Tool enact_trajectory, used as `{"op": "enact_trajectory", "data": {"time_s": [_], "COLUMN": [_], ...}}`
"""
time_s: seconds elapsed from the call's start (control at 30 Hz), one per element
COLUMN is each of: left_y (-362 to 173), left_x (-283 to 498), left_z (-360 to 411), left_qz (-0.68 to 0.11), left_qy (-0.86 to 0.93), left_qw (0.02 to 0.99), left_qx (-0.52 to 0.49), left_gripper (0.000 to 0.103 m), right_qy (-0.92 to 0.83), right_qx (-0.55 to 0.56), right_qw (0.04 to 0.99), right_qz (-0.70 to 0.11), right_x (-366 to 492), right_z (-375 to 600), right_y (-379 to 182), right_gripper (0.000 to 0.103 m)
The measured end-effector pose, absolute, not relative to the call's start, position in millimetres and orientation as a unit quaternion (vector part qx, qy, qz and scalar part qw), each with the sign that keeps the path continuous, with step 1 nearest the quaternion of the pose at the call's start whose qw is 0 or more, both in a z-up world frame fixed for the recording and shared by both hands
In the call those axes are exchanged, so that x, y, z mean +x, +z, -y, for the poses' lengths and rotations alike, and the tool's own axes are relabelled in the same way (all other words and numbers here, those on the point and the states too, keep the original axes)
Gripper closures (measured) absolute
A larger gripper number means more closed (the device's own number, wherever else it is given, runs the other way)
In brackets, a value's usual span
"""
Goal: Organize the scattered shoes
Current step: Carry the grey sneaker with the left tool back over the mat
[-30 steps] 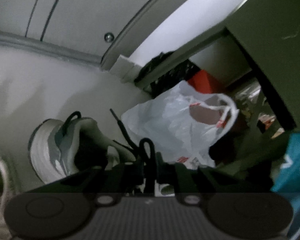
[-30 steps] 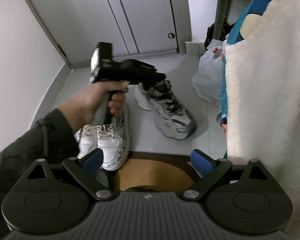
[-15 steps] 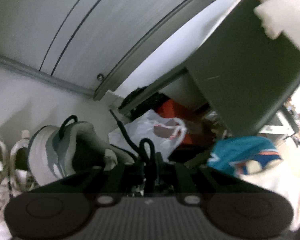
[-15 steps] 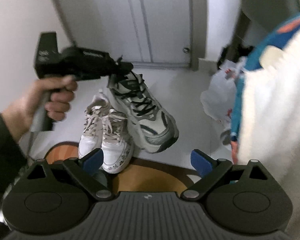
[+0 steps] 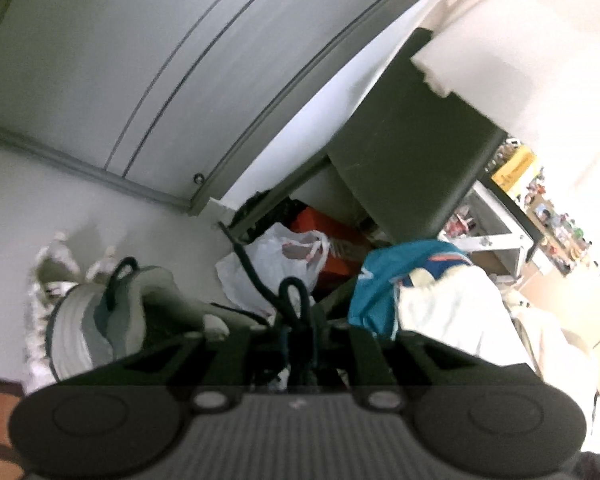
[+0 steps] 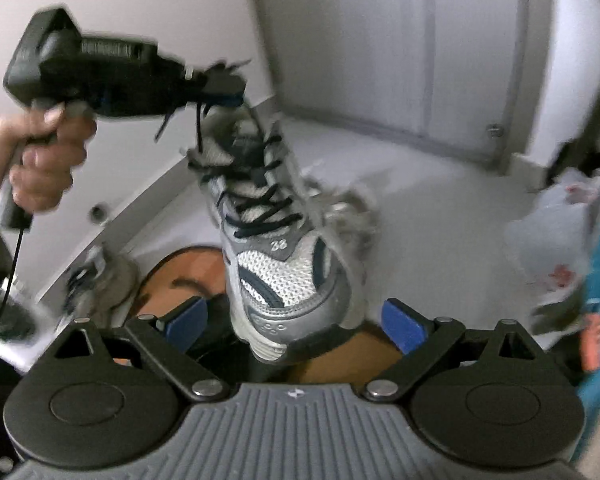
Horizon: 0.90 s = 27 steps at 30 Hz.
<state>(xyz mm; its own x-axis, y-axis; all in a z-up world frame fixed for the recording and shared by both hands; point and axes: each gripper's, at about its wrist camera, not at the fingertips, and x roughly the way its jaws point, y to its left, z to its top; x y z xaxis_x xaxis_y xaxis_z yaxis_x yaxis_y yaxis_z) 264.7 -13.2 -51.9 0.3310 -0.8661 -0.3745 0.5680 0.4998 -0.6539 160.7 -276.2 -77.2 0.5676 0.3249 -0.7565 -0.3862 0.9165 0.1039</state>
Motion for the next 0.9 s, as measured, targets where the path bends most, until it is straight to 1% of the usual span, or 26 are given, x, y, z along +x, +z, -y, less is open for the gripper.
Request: {"op": "enact_trajectory", "data": {"time_s": [0.17,0.33,0.47,0.6,0.9], "left_y": [-44.9,-42.6,-55.4,-72.5,-116.8], "left_x": [235.2,209.1,188.7,177.6,165.6], "left_z": [-38.1,-82.4,-118.7,-147.2,-183.2], "left_qz": [-0.346,-0.340,-0.350,-0.355,-0.365], "left_qy": [-0.440,-0.423,-0.402,-0.382,-0.358], "left_qw": [0.803,0.817,0.824,0.827,0.823], "left_qx": [-0.205,-0.196,-0.192,-0.210,-0.246], "left_gripper": [0.093,0.093,0.093,0.093,0.093], "right_qy": [0.258,0.307,0.321,0.329,0.343], "right_qx": [-0.001,0.006,0.027,0.046,0.088], "right_qw": [0.879,0.863,0.845,0.827,0.780], "right_qz": [-0.401,-0.401,-0.426,-0.455,-0.515], "right_x": [145.1,144.2,145.6,144.9,143.4], "right_z": [232.6,184.0,145.3,111.2,34.9], "right_y": [-70.6,-73.8,-100.5,-129.7,-195.0], "right_gripper": [0.006,0.006,0.006,0.006,0.005]}}
